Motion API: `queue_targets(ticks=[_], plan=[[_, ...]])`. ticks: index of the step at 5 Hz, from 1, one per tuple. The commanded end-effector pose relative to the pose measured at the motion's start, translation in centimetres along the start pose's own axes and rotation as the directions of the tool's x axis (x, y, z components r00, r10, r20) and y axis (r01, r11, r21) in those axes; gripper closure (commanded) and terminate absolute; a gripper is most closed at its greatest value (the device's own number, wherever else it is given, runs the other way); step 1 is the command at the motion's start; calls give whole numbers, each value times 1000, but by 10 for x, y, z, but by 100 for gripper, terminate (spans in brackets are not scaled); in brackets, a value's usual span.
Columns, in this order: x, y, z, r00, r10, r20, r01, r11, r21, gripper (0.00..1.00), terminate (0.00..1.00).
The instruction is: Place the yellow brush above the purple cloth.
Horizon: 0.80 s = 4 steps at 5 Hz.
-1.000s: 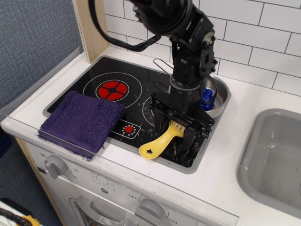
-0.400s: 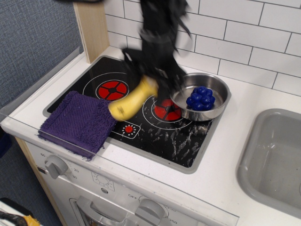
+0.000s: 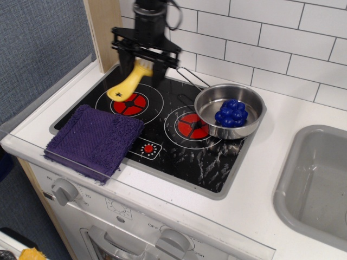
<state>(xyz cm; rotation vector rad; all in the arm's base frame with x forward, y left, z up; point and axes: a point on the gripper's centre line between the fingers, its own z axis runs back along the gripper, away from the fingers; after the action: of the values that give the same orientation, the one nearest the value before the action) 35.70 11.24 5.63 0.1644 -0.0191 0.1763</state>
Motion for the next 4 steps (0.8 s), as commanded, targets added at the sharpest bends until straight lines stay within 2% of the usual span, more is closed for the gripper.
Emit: queue_targets(ticks=[1, 2, 3, 4], plan=[[1, 43, -12, 991, 137, -14, -137, 990, -17, 100, 0], [-1, 46, -20, 988, 149, -32, -150, 988, -31, 0, 0], [-1, 45, -17, 990, 140, -16, -140, 990, -31, 0, 0], [-1, 48, -1, 990, 132, 46, -130, 990, -53, 0, 0]])
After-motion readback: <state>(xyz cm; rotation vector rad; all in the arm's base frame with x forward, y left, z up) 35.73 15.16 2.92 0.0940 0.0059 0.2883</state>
